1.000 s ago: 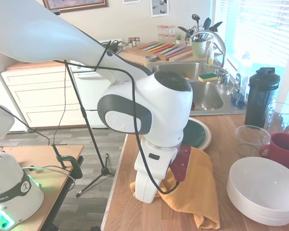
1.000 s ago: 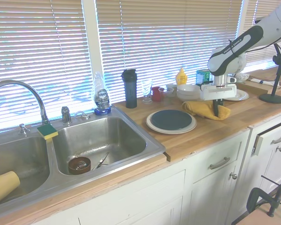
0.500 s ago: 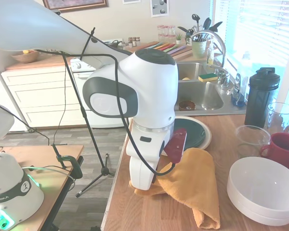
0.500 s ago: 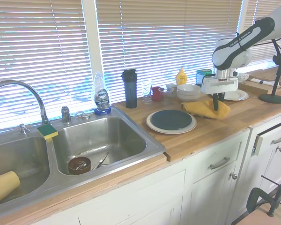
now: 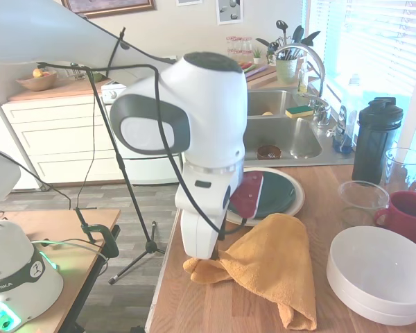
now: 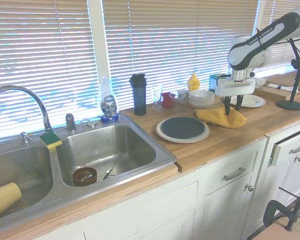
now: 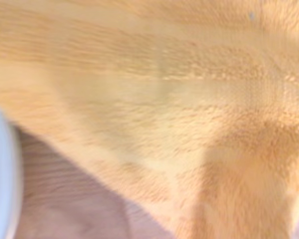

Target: Wipe the blue plate in clockwise motion

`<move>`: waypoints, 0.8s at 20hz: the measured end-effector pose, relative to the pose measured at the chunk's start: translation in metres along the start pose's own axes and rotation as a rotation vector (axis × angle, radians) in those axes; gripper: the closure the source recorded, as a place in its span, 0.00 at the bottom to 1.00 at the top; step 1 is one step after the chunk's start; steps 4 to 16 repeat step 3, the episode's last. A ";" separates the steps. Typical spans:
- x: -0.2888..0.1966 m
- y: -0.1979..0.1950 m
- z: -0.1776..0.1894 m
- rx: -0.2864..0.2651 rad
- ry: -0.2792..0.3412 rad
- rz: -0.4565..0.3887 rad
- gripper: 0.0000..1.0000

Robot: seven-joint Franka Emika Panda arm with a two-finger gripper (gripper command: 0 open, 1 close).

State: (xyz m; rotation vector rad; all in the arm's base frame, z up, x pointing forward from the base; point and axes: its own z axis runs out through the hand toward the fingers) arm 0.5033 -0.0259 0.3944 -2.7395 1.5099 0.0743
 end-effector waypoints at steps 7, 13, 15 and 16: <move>-0.007 0.005 -0.021 0.022 0.012 -0.005 0.00; -0.007 0.005 -0.021 0.022 0.012 -0.005 0.00; -0.007 0.005 -0.021 0.022 0.012 -0.005 0.00; -0.007 0.005 -0.021 0.022 0.012 -0.005 0.00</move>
